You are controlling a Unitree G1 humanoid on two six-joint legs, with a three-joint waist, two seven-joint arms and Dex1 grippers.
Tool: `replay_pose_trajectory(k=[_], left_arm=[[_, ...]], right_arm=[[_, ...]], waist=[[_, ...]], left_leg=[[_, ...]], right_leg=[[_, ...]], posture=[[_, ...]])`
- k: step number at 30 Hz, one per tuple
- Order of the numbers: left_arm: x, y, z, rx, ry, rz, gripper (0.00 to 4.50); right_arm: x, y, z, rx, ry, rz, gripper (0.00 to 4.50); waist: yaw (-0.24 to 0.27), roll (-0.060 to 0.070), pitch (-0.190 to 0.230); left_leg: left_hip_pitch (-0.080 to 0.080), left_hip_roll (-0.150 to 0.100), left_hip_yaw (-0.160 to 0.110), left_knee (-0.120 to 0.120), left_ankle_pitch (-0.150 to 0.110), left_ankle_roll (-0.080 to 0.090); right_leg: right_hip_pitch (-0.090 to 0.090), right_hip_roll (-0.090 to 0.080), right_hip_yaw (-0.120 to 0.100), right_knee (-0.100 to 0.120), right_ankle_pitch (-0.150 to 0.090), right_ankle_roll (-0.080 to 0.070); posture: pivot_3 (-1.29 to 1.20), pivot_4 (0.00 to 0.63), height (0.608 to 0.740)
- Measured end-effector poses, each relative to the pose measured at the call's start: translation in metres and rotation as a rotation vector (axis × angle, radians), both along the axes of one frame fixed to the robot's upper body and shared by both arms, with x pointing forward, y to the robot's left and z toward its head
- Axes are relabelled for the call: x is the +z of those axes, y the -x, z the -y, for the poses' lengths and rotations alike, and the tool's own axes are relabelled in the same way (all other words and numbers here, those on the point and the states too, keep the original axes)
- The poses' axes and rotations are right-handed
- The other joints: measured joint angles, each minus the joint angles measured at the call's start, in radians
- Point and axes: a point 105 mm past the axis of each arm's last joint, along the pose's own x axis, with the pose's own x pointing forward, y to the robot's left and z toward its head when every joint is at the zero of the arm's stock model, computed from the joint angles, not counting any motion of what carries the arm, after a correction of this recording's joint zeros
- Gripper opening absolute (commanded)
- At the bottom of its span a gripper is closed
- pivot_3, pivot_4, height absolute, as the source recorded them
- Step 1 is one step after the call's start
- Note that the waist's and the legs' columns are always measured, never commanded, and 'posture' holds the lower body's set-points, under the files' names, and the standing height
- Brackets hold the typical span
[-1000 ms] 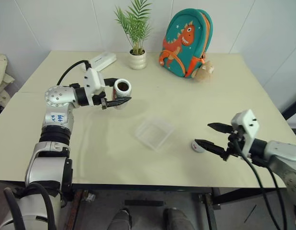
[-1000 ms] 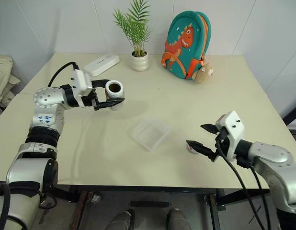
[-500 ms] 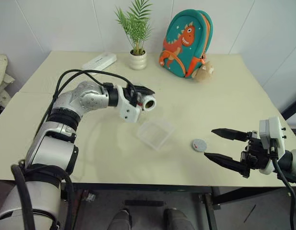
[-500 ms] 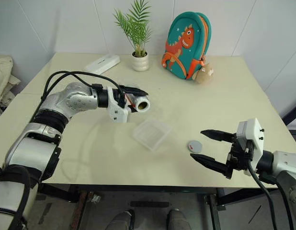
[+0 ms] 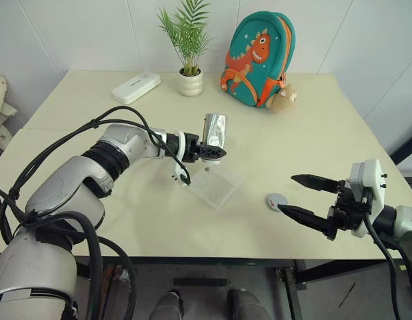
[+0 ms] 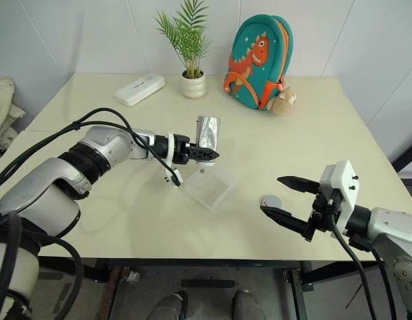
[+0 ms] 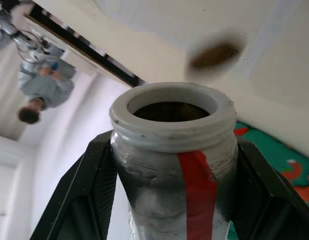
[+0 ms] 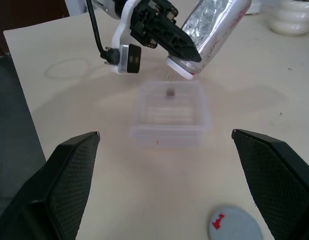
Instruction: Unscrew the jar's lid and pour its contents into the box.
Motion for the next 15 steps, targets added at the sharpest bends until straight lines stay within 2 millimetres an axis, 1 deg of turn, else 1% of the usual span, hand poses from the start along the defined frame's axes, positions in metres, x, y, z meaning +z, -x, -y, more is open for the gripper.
replay_pose_trajectory(k=[3, 6, 9, 11, 13, 15], left_arm=[[0.005, 0.006, 0.006, -0.056, 0.019, 0.029, 2.56], [0.011, 0.015, 0.014, -0.120, 0.035, 0.056, 2.56], [0.009, 0.020, 0.015, -0.139, 0.046, 0.048, 2.56], [0.009, 0.021, 0.015, -0.129, 0.065, 0.017, 2.56], [0.014, 0.020, 0.016, -0.095, 0.118, -0.031, 2.56], [0.028, 0.010, 0.009, 0.020, 0.254, -0.158, 2.56]], right_arm=[[0.002, -0.006, 0.001, -0.007, -0.009, 0.003, 4.45], [0.003, -0.009, -0.001, -0.001, -0.010, 0.003, 4.45], [0.001, -0.011, -0.002, -0.002, -0.006, -0.003, 4.45], [0.001, -0.012, -0.003, -0.002, -0.004, -0.002, 4.45], [0.000, -0.012, -0.004, 0.000, -0.001, -0.007, 4.45], [-0.001, -0.013, -0.004, -0.004, -0.001, -0.006, 4.45]], waist=[[0.004, 0.000, 0.000], [0.008, 0.000, 0.000], [0.010, 0.000, 0.000], [0.013, 0.000, 0.000], [0.019, 0.000, 0.000], [0.022, 0.000, 0.000]], left_leg=[[0.000, 0.000, 0.001, 0.000, -0.001, 0.001], [0.000, 0.000, 0.001, 0.000, -0.001, 0.000], [0.000, 0.000, 0.002, 0.000, -0.002, 0.001], [0.000, 0.000, 0.002, 0.000, -0.002, 0.001], [0.000, 0.000, 0.002, 0.001, -0.002, 0.001], [0.000, 0.000, 0.002, 0.002, -0.002, 0.001]], right_leg=[[0.000, 0.000, 0.000, 0.000, 0.000, 0.000], [0.000, 0.000, 0.001, 0.000, 0.000, 0.000], [-0.001, -0.001, 0.001, 0.000, 0.000, 0.000], [-0.001, -0.001, 0.001, 0.001, 0.000, 0.000], [-0.001, -0.001, 0.001, 0.002, 0.000, 0.000], [-0.001, -0.001, 0.001, 0.002, 0.001, 0.000]], posture=[[0.00, 0.150, 0.740], [0.00, 0.150, 0.740], [0.00, 0.150, 0.740], [0.00, 0.150, 0.740], [0.00, 0.150, 0.740], [0.00, 0.150, 0.740]])
